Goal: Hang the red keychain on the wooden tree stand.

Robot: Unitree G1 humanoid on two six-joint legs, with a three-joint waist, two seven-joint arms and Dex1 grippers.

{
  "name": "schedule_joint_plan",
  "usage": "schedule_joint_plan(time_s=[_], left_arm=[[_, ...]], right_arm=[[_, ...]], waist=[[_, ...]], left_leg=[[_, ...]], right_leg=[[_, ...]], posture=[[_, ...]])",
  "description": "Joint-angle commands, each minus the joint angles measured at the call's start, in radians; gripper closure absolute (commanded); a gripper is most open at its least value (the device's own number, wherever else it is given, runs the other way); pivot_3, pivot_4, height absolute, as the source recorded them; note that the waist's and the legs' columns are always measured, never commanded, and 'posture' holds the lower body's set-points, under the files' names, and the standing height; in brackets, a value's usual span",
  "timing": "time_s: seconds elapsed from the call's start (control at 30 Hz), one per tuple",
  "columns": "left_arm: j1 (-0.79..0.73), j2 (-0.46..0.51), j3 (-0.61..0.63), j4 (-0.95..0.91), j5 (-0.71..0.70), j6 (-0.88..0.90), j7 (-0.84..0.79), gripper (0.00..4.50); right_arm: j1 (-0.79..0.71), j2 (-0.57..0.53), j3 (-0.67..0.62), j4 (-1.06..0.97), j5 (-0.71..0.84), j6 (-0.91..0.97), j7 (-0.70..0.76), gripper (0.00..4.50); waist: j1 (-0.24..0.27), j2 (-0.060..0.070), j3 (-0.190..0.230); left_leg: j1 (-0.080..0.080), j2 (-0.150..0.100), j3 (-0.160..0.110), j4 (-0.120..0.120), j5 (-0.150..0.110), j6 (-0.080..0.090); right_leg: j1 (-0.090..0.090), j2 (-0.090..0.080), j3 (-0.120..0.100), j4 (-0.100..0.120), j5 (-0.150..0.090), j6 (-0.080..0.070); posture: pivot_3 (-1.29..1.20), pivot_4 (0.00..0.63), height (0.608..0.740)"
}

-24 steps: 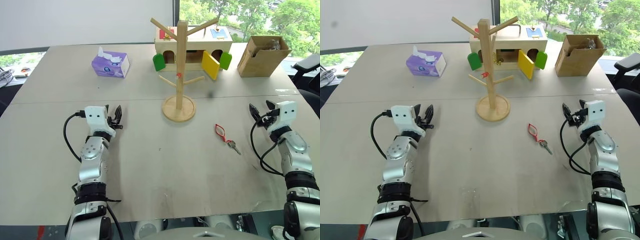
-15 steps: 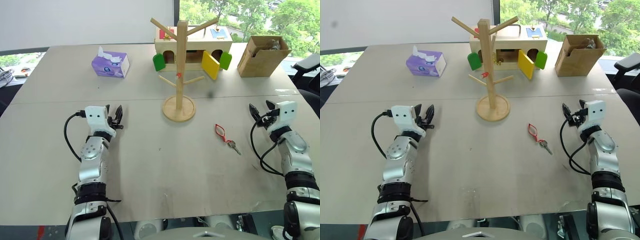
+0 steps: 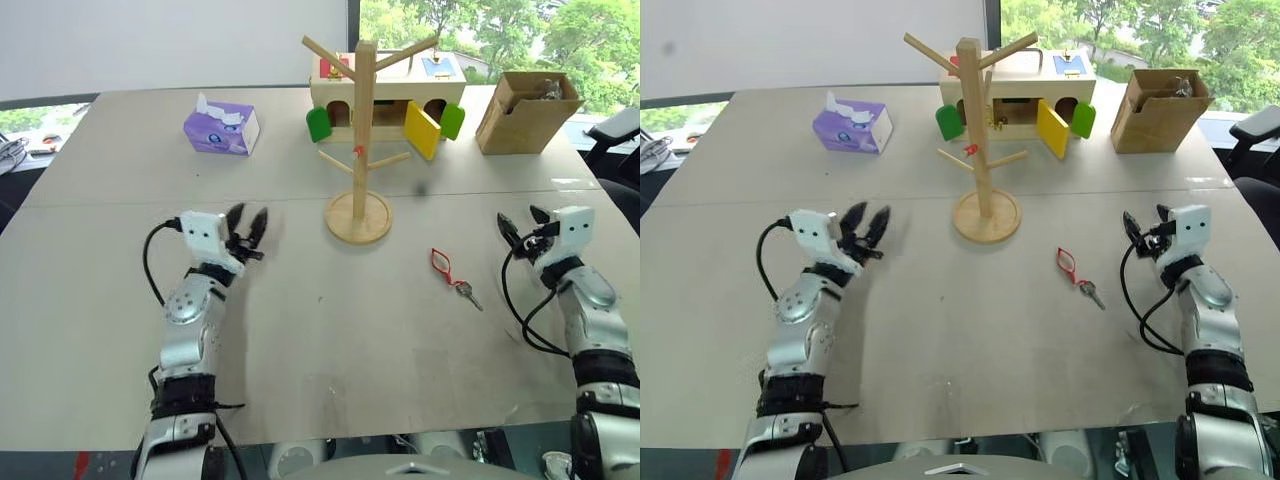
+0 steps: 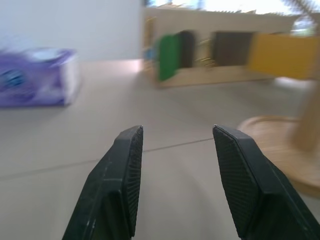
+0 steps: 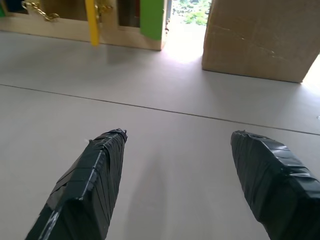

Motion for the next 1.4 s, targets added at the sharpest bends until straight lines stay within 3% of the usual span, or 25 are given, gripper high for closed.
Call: schedule_joint_plan(time_s=[0.03,0.23,0.47,0.87,1.4], left_arm=[[0.080,0.046,-0.087,-0.231,-0.082,0.021,-0.157,2.25],[0.241,0.152,-0.187,-0.455,-0.152,0.029,-0.355,2.25],[0.319,0.228,-0.222,-0.418,-0.159,-0.053,-0.554,2.25],[0.274,0.201,-0.235,-0.317,-0.140,-0.121,-0.602,2.25],[0.283,0.215,-0.255,-0.331,-0.127,-0.089,-0.605,2.25]], right_arm=[[0.097,-0.009,-0.008,-0.331,0.080,0.180,-0.037,0.90],[0.267,-0.005,0.015,-0.746,0.200,0.480,-0.123,0.90],[0.379,-0.012,0.091,-0.956,0.172,0.643,-0.205,0.90],[0.440,0.063,0.199,-0.947,0.029,0.636,-0.300,0.90],[0.449,0.136,0.268,-0.880,-0.047,0.611,-0.284,0.90]], waist=[[-0.001,0.000,0.000],[-0.002,0.001,0.000],[0.008,0.002,-0.001],[0.015,0.001,-0.001],[0.017,0.001,-0.001]], left_leg=[[0.000,0.000,0.000,0.000,0.000,0.000],[0.001,0.001,-0.001,-0.002,-0.001,0.001],[0.000,0.000,-0.002,-0.001,-0.003,0.005],[-0.001,0.000,-0.003,-0.001,-0.003,0.005],[-0.001,0.000,-0.004,-0.001,-0.003,0.005]], right_leg=[[0.000,0.000,0.000,0.000,0.000,0.000],[0.000,0.000,0.000,0.000,0.000,0.000],[-0.001,0.000,-0.001,-0.001,-0.002,-0.003],[-0.001,0.001,-0.001,-0.001,-0.001,0.000],[-0.002,0.001,-0.001,-0.001,-0.003,0.000]], posture=[[0.00,0.150,0.740],[0.00,0.150,0.740],[0.00,0.150,0.740],[0.00,0.150,0.740],[0.00,0.150,0.740]])
